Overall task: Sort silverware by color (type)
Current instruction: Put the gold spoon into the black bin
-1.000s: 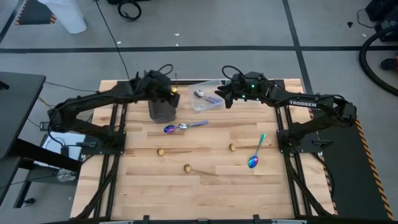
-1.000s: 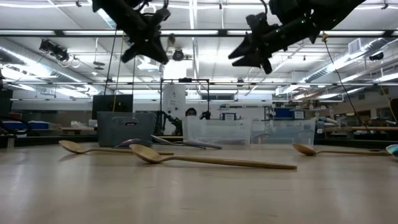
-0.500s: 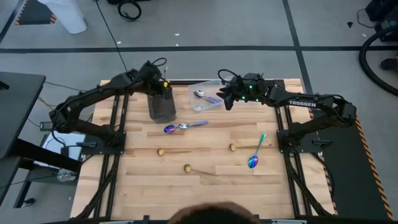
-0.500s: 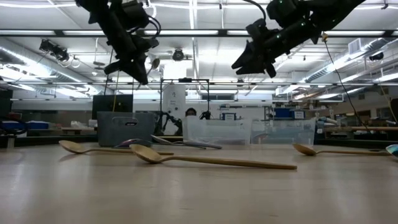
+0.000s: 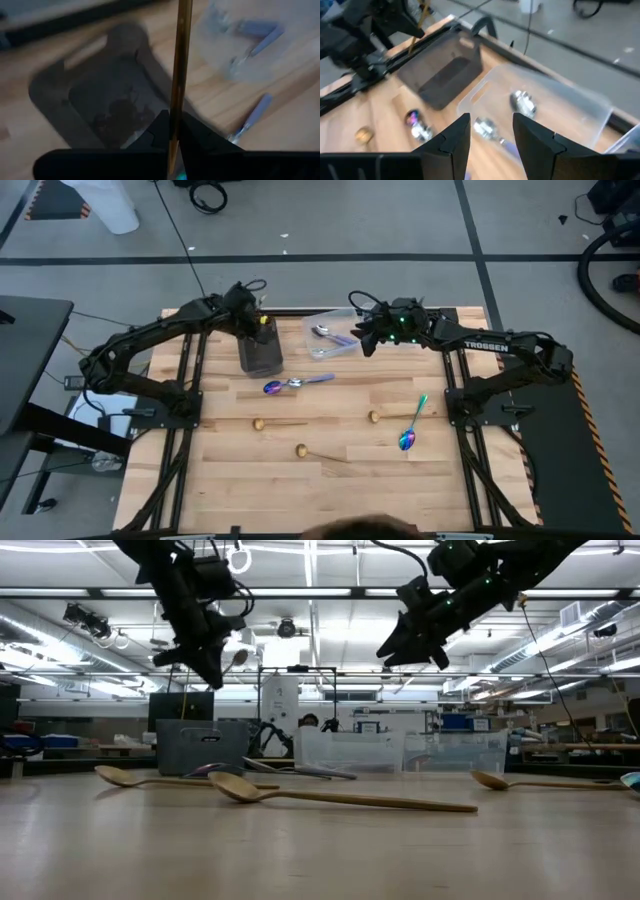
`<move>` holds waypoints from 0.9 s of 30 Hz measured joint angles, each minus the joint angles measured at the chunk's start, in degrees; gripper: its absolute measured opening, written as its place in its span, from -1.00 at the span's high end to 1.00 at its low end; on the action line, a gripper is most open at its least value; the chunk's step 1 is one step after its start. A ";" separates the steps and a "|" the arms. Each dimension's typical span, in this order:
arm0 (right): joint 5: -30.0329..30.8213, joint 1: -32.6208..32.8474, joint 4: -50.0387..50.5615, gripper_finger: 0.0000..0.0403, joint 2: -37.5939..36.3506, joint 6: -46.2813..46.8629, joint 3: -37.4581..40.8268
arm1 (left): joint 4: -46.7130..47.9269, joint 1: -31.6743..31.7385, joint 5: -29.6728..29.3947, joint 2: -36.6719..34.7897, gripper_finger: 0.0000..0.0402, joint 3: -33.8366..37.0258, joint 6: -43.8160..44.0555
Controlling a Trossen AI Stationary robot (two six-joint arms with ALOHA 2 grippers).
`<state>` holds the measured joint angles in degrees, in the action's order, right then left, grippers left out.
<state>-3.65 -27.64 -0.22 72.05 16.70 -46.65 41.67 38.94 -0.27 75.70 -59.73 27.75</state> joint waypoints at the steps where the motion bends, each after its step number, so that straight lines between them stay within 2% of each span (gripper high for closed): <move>1: -1.01 0.02 0.91 0.22 0.00 0.18 0.00 | 0.36 -0.05 0.04 0.02 0.84 1.02 0.18; 6: -6.92 0.10 4.06 0.22 0.00 0.55 0.00 | -3.06 -1.74 0.05 0.02 0.84 6.23 2.62; 11: -8.49 1.82 4.97 0.22 0.00 1.76 0.00 | -6.84 -2.23 0.01 0.04 0.84 11.96 3.47; 18: -5.10 6.95 5.00 0.22 0.00 -0.65 0.00 | -9.21 -2.29 -0.96 0.04 0.84 16.93 0.13; 27: -1.47 10.69 5.01 0.22 0.00 1.17 0.00 | -9.36 -2.48 -0.94 0.04 0.83 18.93 -1.42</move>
<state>-5.13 -16.95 4.79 72.05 17.87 -46.65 32.31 36.47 -1.22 75.75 -40.80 26.33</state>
